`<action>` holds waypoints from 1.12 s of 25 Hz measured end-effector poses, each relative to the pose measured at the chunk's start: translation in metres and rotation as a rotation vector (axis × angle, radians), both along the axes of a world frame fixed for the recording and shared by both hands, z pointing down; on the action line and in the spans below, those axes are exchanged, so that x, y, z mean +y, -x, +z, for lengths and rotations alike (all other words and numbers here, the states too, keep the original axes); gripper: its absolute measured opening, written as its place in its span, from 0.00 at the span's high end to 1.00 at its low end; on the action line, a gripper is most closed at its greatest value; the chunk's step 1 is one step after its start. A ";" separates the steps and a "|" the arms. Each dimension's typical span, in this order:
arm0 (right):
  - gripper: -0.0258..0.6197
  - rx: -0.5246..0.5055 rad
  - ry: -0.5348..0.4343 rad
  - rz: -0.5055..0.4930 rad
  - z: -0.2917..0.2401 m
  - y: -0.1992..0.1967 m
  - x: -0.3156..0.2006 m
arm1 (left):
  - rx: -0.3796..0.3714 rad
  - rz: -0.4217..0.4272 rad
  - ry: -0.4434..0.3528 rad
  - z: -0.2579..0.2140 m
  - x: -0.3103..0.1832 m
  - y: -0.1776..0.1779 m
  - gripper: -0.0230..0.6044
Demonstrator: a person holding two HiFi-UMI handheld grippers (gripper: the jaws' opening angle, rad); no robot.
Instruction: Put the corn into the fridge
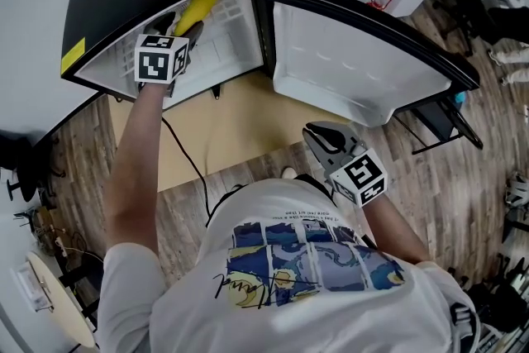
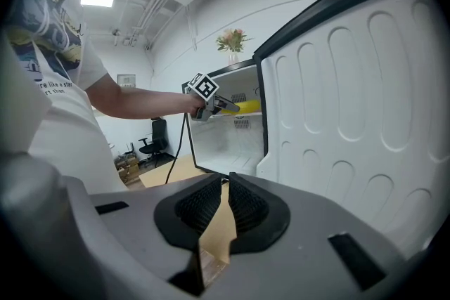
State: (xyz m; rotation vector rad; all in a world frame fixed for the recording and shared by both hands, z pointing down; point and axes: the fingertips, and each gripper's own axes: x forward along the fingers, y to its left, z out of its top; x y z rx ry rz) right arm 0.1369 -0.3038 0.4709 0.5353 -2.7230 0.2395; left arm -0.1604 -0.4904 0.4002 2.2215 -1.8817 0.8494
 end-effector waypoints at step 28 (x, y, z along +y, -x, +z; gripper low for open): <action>0.91 0.049 -0.066 0.083 -0.023 0.098 0.084 | 0.236 0.209 -0.069 -0.005 0.184 0.003 0.62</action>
